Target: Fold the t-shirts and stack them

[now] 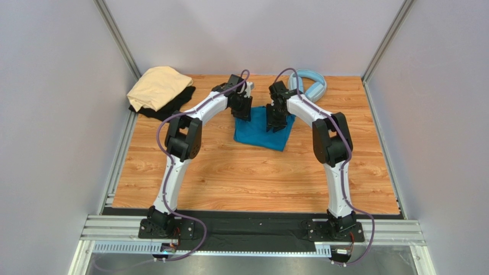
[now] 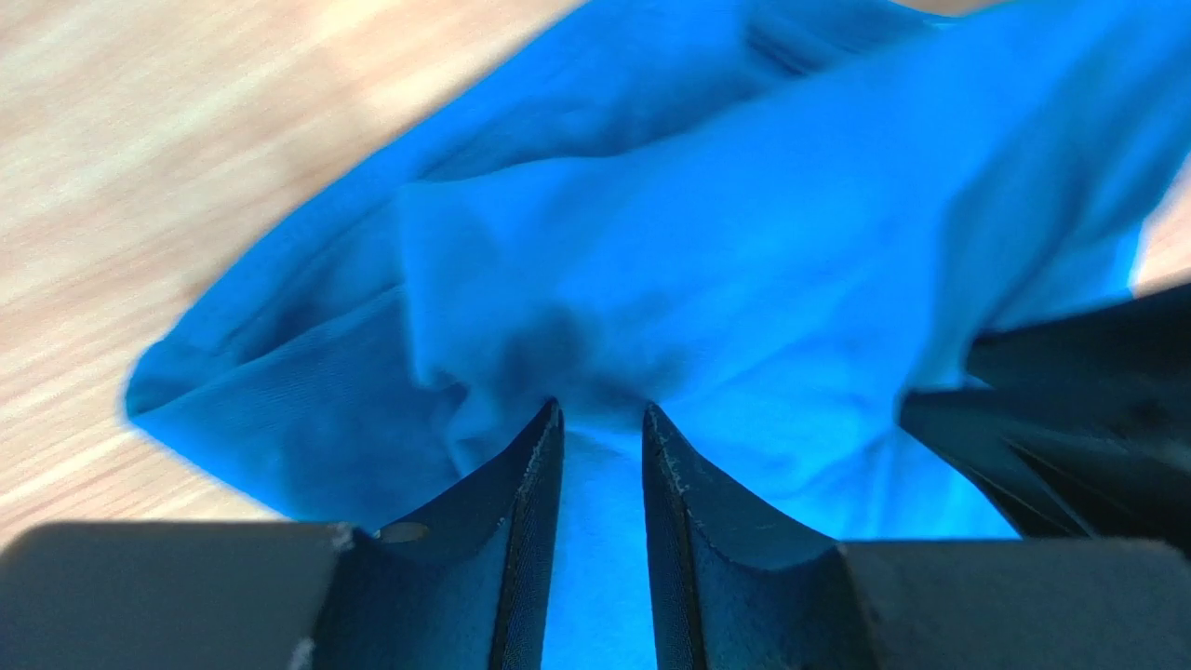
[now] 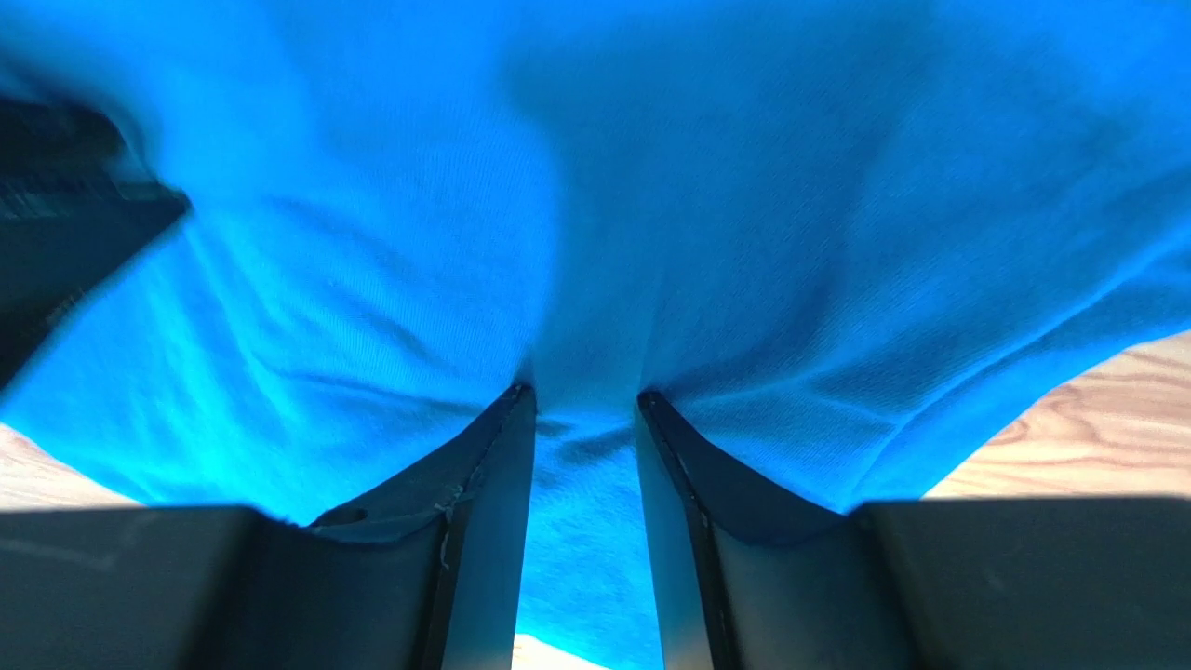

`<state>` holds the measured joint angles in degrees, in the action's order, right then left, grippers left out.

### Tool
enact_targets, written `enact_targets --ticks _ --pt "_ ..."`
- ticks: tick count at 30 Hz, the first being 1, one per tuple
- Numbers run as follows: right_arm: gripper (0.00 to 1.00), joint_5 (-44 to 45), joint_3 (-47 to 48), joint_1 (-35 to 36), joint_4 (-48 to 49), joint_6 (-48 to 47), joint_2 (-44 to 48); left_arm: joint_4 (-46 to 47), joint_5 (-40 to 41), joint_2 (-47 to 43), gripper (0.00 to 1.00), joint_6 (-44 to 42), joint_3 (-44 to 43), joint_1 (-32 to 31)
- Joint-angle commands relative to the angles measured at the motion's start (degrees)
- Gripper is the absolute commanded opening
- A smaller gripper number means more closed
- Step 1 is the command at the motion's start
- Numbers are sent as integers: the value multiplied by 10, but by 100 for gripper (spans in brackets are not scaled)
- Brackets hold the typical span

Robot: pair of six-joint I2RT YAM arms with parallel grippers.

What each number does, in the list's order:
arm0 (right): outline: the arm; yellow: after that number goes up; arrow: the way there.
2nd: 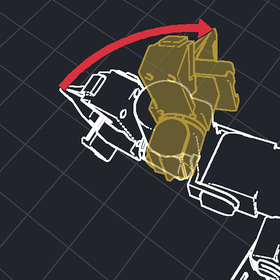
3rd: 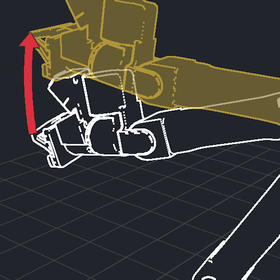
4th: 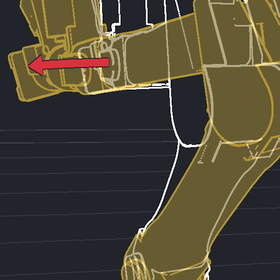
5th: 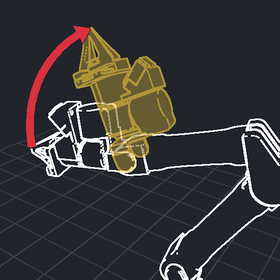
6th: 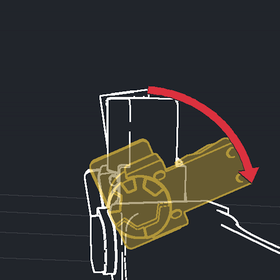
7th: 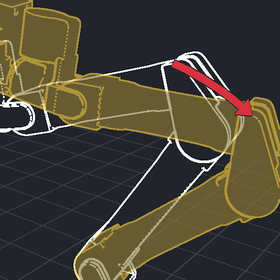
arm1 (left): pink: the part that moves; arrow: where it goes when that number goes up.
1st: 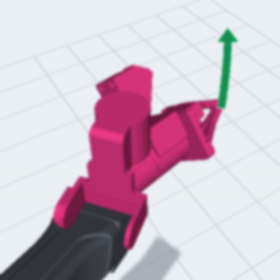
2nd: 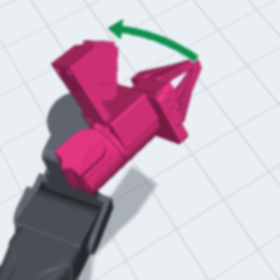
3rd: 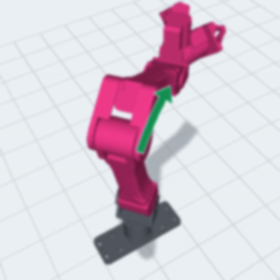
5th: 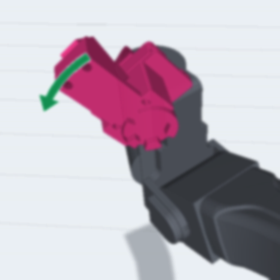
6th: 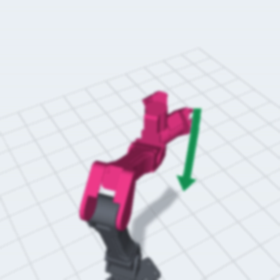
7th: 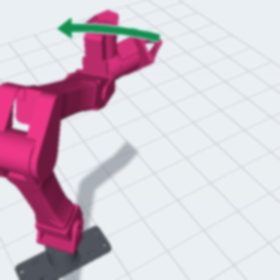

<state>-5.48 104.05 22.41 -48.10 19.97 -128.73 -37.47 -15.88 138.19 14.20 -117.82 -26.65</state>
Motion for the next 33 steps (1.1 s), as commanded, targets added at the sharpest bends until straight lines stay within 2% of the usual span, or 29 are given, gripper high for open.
enact_targets --ticks 1,6,14,16,17,19,23,28,33 --pt "39 22 -88 0 -9 -15 31 10 35 11 35 19 0 12" --pt "40 54 -134 0 -5 -13 87 11 28 -1 34 28 12 20" --pt "44 50 -100 -2 -12 8 189 64 1 -137 37 42 144 52" --pt "62 54 -93 -7 -21 20 201 58 -9 -160 38 39 160 58" --pt "62 53 -96 -10 -24 24 211 54 -12 -164 39 38 161 63" --pt "59 54 -105 -18 -27 31 217 39 -13 -169 39 34 167 68" --pt "60 76 -140 -33 -16 42 216 43 -21 -186 40 37 195 83" --pt "62 21 -169 -67 19 64 193 64 -49 -186 40 43 230 94" --pt "62 -23 -167 -88 37 80 150 98 -138 -180 47 54 267 100"
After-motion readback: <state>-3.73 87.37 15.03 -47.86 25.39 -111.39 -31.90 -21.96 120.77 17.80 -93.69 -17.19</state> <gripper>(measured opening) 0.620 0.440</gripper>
